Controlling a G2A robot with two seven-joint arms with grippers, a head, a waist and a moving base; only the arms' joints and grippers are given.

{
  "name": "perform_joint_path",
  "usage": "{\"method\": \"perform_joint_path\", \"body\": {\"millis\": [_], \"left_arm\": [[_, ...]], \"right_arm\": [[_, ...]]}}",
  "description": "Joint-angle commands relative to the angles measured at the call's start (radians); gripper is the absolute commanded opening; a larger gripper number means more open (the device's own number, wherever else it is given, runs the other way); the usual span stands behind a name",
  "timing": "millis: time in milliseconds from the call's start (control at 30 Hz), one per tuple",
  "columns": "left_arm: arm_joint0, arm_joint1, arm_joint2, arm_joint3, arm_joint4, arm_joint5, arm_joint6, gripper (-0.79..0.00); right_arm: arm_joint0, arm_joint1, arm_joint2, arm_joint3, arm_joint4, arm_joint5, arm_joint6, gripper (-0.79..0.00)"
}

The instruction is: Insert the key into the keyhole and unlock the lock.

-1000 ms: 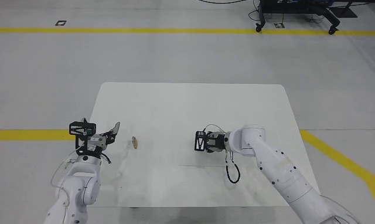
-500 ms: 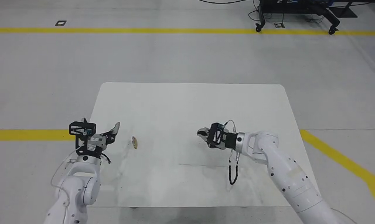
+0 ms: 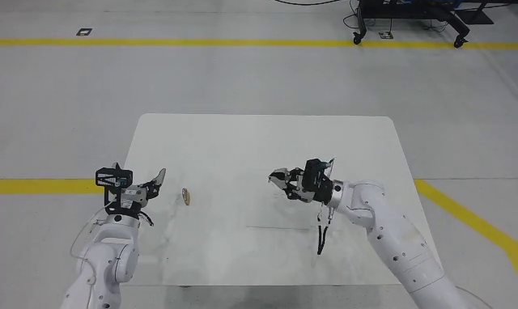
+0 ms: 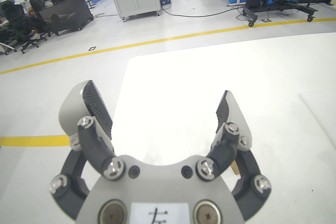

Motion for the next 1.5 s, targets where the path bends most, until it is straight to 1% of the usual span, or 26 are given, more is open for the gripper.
{"method": "perform_joint_path", "body": {"millis": [0,33,100,267,333,367,433,500,567,633,667,733,767,867,933,967,1267,1333,1367,1433,1467], "left_arm": [[0.000,0.000,0.000,0.000,0.000,0.000,0.000,0.000],[0.000,0.000,0.000,0.000,0.000,0.000,0.000,0.000],[0.000,0.000,0.000,0.000,0.000,0.000,0.000,0.000],[0.000,0.000,0.000,0.000,0.000,0.000,0.000,0.000],[0.005,0.002,-0.009,0.004,0.019,-0.017,0.023,0.000],[0.009,0.001,-0.022,0.002,-0.019,-0.027,0.040,0.000],[0.015,0.000,-0.040,-0.004,-0.139,-0.106,0.061,0.000],[-0.005,-0.001,-0.054,0.006,-0.313,-0.218,0.016,0.000],[-0.042,0.000,-0.050,0.020,-0.496,-0.334,-0.071,0.000],[-0.079,0.001,-0.034,0.031,-0.703,-0.446,-0.190,0.000],[-0.096,0.003,-0.023,0.039,-0.817,-0.491,-0.260,0.000],[-0.128,0.008,0.007,0.047,-1.050,-0.559,-0.440,0.000],[-0.146,0.011,0.015,0.059,-1.146,-0.564,-0.524,0.000],[-0.213,0.020,0.051,0.100,-1.447,-0.519,-0.779,0.000],[-0.262,0.029,0.057,0.140,-1.553,-0.458,-0.940,0.000],[-0.284,0.034,0.057,0.158,-1.600,-0.438,-1.026,0.000],[-0.284,0.034,0.057,0.158,-1.600,-0.438,-1.026,0.000],[-0.279,0.035,0.060,0.149,-1.538,-0.454,-0.996,0.000],[-0.275,0.034,0.066,0.141,-1.501,-0.490,-0.965,0.000],[-0.267,0.030,0.086,0.122,-1.447,-0.633,-0.912,0.000],[-0.268,0.028,0.105,0.119,-1.453,-0.704,-0.898,0.000]], "right_arm": [[-0.013,-0.008,-0.006,0.041,0.182,-0.035,-0.064,-0.785],[-0.006,-0.011,-0.015,0.066,0.253,-0.086,-0.068,-0.785],[0.012,-0.013,-0.021,0.112,0.329,-0.123,-0.046,-0.785],[0.012,-0.013,-0.021,0.112,0.329,-0.123,-0.046,-0.785],[0.012,-0.013,-0.021,0.112,0.329,-0.123,-0.046,-0.785],[0.012,-0.013,-0.021,0.112,0.329,-0.123,-0.046,-0.785],[0.012,-0.013,-0.021,0.112,0.329,-0.123,-0.046,-0.785],[0.007,-0.013,-0.022,0.115,0.341,-0.116,-0.043,-0.785],[-0.003,-0.016,-0.023,0.131,0.424,-0.127,-0.050,-0.785],[-0.003,-0.020,-0.043,0.141,0.523,-0.146,-0.035,-0.785],[-0.005,-0.023,-0.064,0.137,0.578,-0.146,-0.025,-0.785],[-0.007,-0.025,-0.103,0.136,0.687,-0.146,0.005,-0.785],[-0.002,-0.025,-0.116,0.138,0.733,-0.146,0.027,-0.785],[-0.005,-0.022,-0.151,0.119,0.882,-0.146,0.077,-0.785],[-0.020,-0.014,-0.158,0.086,0.970,-0.146,0.113,-0.785],[-0.020,-0.014,-0.158,0.086,0.970,-0.146,0.113,-0.785],[-0.020,-0.014,-0.158,0.086,0.970,-0.146,0.113,-0.785],[-0.020,-0.014,-0.158,0.086,0.970,-0.146,0.113,-0.785],[-0.022,-0.015,-0.163,0.081,0.979,-0.136,0.119,-0.785],[-0.004,-0.022,-0.195,0.097,1.036,-0.066,0.171,-0.785],[0.009,-0.028,-0.219,0.110,1.078,-0.026,0.206,-0.785]]}}
